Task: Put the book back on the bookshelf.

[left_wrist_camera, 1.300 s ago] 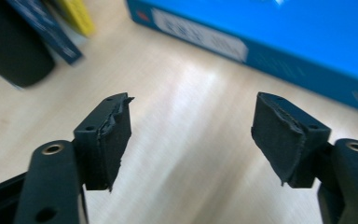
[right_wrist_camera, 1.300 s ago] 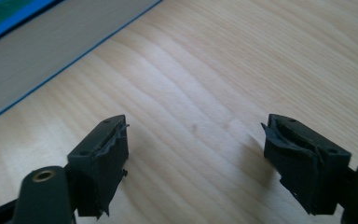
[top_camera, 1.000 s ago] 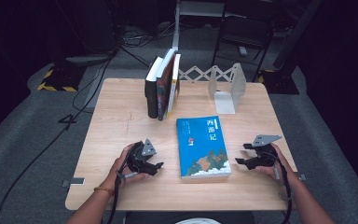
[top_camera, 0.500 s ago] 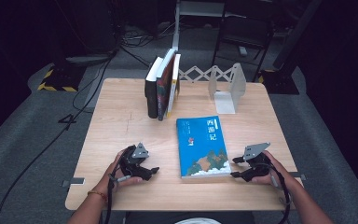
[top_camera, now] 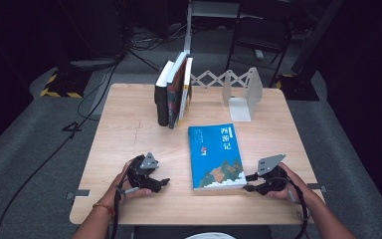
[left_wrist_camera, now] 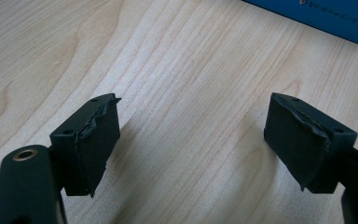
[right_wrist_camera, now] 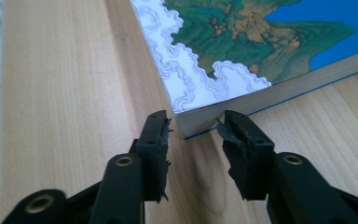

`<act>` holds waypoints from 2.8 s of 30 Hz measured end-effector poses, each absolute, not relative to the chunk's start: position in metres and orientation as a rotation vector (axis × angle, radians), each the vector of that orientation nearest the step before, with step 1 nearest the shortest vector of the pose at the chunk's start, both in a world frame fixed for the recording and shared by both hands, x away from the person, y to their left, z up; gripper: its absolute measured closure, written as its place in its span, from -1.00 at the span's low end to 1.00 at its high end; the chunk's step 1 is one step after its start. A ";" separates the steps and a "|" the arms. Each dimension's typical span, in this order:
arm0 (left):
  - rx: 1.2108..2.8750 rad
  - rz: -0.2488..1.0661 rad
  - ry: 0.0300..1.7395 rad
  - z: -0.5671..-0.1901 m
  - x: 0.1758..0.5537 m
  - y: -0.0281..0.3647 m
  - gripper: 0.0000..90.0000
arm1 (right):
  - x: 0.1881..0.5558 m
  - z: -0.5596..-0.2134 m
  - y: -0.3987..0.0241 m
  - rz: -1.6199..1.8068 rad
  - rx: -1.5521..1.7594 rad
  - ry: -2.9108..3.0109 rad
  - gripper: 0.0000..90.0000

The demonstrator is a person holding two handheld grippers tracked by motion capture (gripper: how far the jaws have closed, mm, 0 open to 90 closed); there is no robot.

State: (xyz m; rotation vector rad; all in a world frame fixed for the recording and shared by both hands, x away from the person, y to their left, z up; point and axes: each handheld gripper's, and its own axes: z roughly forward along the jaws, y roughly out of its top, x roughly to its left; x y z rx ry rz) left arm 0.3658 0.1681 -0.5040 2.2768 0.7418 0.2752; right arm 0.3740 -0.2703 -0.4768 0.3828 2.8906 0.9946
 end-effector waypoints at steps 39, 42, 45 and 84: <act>2.258 0.212 0.445 -0.445 0.327 0.049 -0.56 | 0.375 -0.450 -0.258 1.278 0.595 2.716 0.30; 2.274 0.214 0.432 -0.445 0.326 0.031 -0.56 | 0.376 -0.447 -0.256 1.300 0.605 2.705 0.30; 2.290 0.203 0.441 -0.448 0.328 0.015 -0.55 | 0.376 -0.445 -0.254 1.302 0.614 2.695 0.31; 2.282 0.310 0.483 -0.451 0.342 -0.005 0.66 | 0.376 -0.444 -0.254 1.349 0.573 2.655 0.07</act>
